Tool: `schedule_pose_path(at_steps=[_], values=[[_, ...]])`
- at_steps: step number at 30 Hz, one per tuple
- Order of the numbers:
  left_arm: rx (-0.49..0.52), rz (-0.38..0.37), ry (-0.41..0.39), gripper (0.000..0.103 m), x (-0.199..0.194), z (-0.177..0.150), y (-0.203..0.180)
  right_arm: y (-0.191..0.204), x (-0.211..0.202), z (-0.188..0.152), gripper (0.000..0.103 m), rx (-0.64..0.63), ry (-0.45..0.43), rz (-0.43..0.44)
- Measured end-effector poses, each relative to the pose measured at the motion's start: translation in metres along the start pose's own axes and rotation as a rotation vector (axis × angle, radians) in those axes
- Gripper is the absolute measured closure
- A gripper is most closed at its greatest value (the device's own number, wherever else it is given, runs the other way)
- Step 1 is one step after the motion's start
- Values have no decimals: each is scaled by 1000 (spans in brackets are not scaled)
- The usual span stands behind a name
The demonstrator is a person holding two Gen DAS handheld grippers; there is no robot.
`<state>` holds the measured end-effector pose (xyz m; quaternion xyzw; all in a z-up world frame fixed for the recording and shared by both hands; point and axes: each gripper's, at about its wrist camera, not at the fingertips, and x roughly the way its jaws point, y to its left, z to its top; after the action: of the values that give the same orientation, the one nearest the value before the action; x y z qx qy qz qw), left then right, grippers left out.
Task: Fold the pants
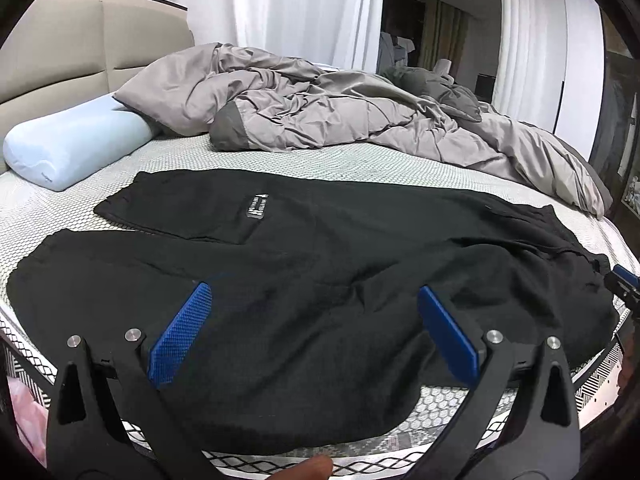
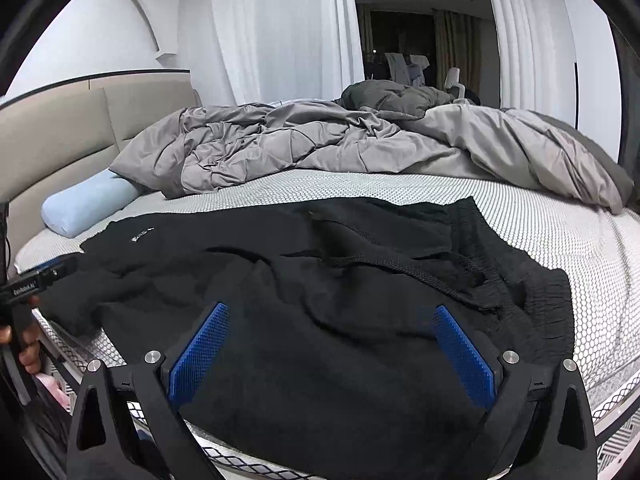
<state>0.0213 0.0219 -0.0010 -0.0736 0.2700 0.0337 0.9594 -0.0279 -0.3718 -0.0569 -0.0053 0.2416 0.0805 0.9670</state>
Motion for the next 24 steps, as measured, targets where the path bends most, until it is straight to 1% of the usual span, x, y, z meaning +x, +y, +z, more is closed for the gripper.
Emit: schedule_pose_path(at_steps=[3,7,9,14,16,18,20,23,24], values=[[5,16,13,0,1,1,5,-1,1,1,0,-6,8,8],[-28,-12,33,1,0,11,19,-1,0,7,0,-29,10,21],[-34,-12,32,0,-2,21,28,-4,-4,13,0,-34,8,19],[28,36,8,1,-11,52,60,-28,-11,33,0,-23,13,17],[30,57,18,1,-10,66,79,-40,-7,41,0,-30,46,-14],[2,43,43,1,-5,79,103,-52,-1,47,0,-31,83,-26],[-24,39,75,0,5,94,126,-64,6,53,0,-25,117,-20],[-35,101,100,1,27,116,162,-83,24,65,0,-9,177,3],[-29,101,112,1,35,122,172,-91,31,70,0,2,189,1]])
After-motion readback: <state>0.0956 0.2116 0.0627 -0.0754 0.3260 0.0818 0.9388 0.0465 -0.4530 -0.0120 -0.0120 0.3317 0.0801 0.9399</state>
